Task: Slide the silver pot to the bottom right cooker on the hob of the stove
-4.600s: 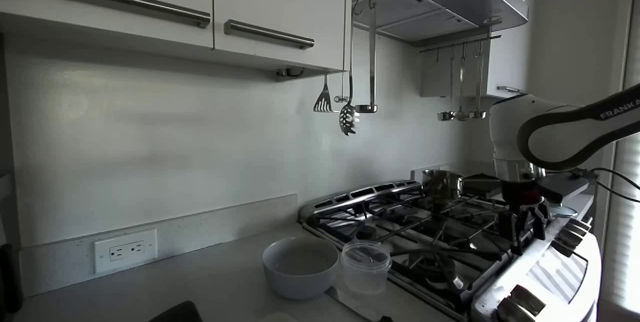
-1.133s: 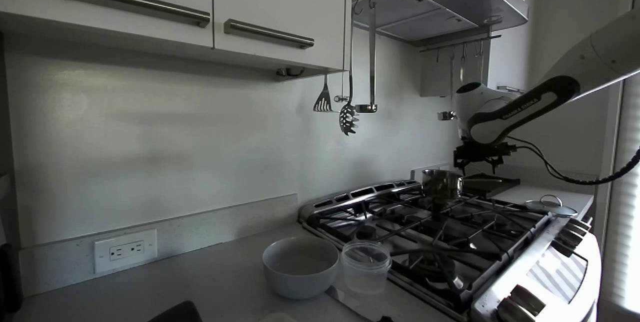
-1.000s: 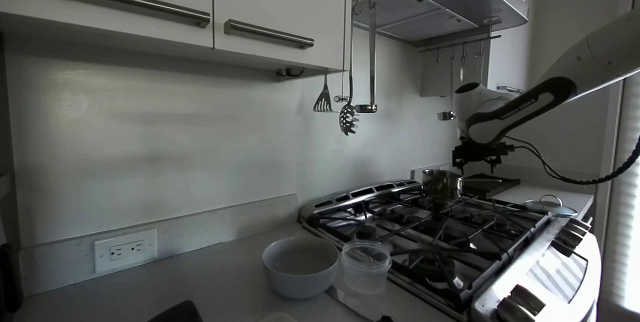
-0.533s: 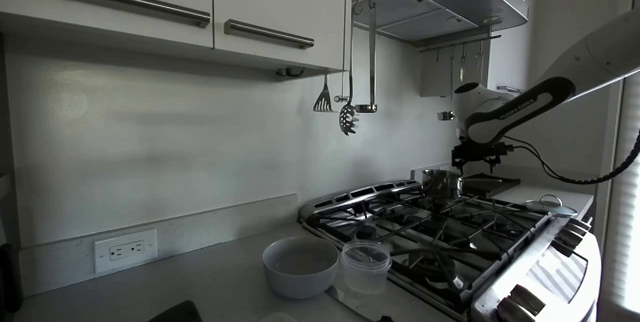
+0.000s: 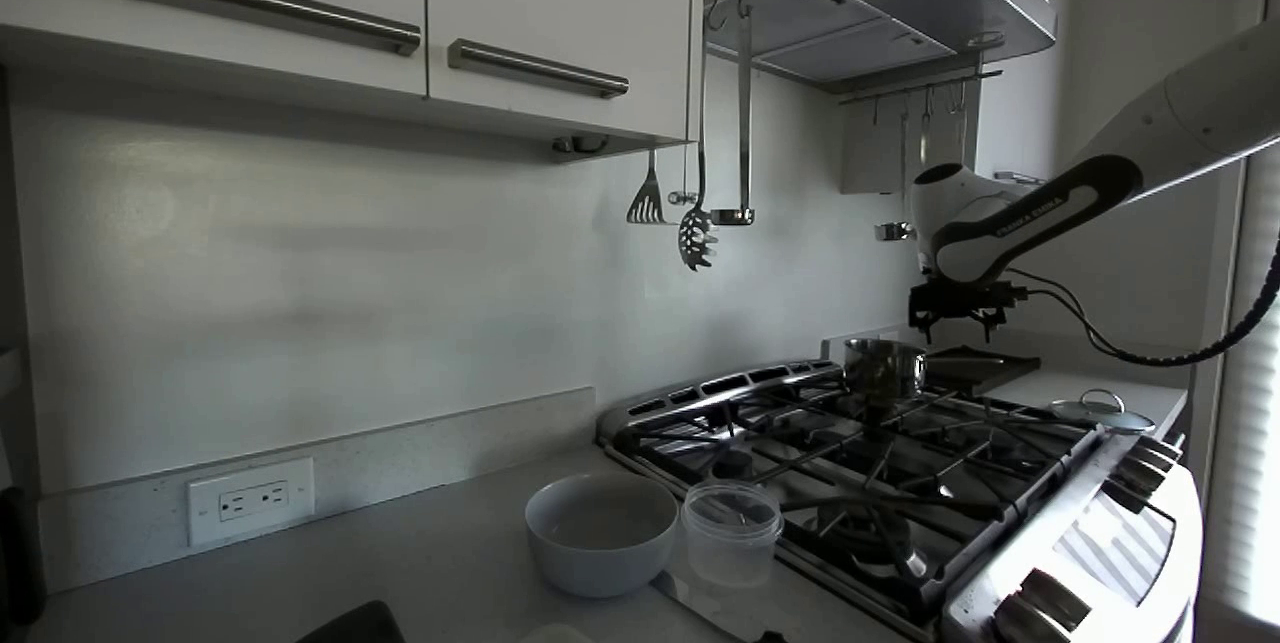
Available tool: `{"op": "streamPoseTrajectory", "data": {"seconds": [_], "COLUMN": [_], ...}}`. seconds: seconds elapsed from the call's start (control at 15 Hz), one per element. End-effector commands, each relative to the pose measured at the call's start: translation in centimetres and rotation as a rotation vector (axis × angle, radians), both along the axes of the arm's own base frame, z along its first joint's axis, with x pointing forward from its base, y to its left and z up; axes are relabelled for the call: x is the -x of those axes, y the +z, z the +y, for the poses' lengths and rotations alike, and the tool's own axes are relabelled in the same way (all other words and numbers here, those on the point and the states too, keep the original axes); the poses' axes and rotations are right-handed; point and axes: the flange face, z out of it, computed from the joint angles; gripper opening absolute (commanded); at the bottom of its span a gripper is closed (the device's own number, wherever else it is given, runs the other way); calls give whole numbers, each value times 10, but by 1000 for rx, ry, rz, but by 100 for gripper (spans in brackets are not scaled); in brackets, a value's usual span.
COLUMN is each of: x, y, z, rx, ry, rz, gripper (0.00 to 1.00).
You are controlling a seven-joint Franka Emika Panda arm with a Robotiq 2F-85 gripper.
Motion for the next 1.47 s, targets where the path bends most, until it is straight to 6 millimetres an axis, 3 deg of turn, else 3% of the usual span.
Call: {"op": "streamPoseTrajectory", "data": {"seconds": [0.0, 0.53, 1.4], "x": [-22, -64, -107], "y": [-1, -5, -38], "z": [-14, -18, -23], "rx": [-37, -214, -419], "ry": [-35, -34, -156], "rz": [-4, -50, -85], "gripper": [100, 100, 100]}}
